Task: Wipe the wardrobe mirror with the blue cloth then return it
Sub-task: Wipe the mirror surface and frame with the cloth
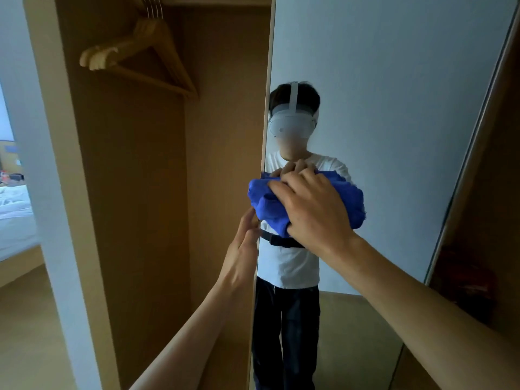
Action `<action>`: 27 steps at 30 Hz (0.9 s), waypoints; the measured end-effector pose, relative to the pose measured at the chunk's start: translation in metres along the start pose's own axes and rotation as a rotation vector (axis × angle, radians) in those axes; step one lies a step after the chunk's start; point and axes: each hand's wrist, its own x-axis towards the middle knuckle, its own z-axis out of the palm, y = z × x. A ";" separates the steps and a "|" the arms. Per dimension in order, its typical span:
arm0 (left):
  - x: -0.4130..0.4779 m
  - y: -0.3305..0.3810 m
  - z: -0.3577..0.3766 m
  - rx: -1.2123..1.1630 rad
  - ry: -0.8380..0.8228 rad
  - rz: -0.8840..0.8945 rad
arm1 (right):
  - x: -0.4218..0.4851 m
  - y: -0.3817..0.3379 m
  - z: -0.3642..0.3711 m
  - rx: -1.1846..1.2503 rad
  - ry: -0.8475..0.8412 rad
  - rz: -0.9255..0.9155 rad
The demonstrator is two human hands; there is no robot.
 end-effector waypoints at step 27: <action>-0.003 -0.021 0.013 0.003 0.105 -0.087 | -0.014 0.026 -0.002 0.083 0.071 0.124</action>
